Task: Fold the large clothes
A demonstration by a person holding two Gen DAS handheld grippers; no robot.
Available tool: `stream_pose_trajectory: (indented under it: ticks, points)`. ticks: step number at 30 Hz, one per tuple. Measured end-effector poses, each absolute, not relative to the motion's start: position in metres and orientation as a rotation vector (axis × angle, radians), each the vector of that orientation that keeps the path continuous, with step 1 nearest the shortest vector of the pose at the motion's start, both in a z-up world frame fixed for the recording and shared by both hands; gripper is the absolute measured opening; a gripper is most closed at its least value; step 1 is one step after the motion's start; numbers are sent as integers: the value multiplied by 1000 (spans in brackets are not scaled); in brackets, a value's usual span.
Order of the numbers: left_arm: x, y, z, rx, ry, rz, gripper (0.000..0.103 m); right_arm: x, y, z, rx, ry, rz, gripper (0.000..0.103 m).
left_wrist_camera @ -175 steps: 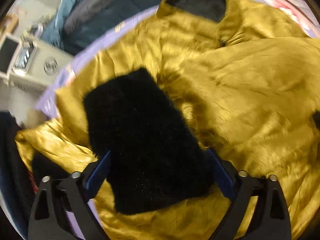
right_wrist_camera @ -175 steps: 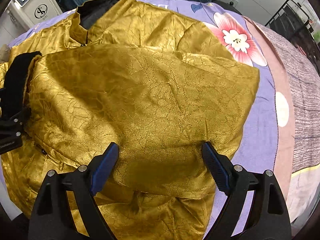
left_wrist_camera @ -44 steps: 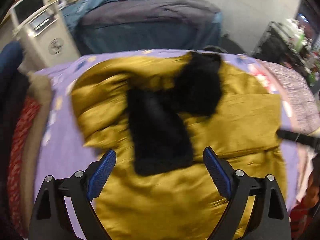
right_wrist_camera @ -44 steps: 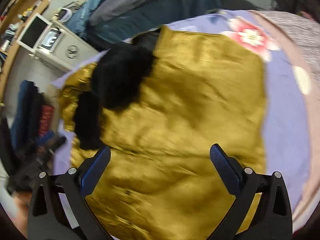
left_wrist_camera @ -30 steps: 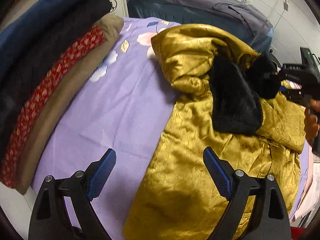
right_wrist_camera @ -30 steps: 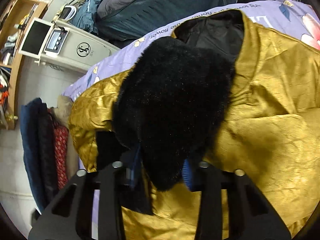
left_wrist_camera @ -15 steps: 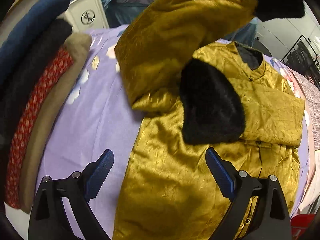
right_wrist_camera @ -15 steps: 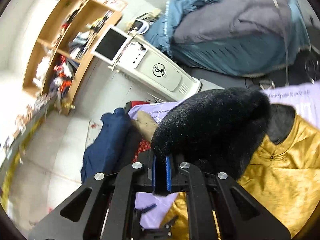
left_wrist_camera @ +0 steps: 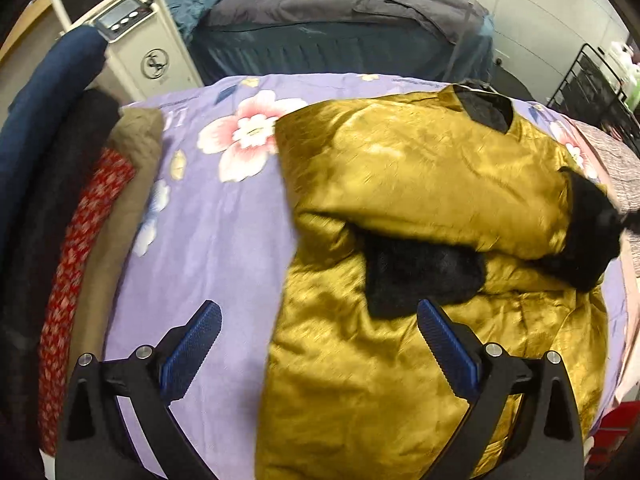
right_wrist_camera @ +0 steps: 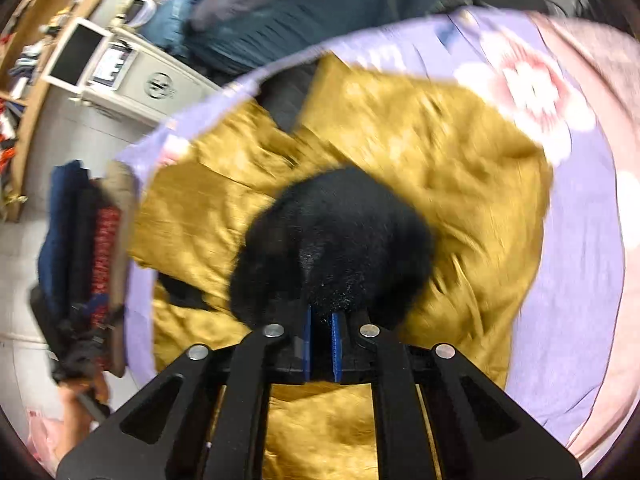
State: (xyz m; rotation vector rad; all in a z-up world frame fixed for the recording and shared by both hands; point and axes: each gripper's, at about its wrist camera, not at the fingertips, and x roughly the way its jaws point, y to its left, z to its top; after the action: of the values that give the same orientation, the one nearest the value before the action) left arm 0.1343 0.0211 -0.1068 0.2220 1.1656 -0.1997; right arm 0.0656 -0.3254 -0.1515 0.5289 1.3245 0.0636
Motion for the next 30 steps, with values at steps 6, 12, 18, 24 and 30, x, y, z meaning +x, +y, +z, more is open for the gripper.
stream_pose_trajectory:
  ticks: [6, 12, 18, 24, 30]
  points:
    - [153, -17, -86, 341, 1060, -244, 96, 32, -319, -99, 285, 1084, -213, 70]
    - [185, -71, -84, 407, 1025, -331, 97, 50, -261, -86, 153, 1015, 8, 97]
    - [211, -99, -153, 454, 1197, -324, 97, 84, -233, -162, 94, 1223, -8, 97]
    - [222, -88, -212, 466, 1355, -311, 98, 104, -247, -216, 243, 1354, -29, 97]
    - [215, -93, -221, 518, 1255, -322, 98, 112, -244, -241, 249, 1376, -67, 98]
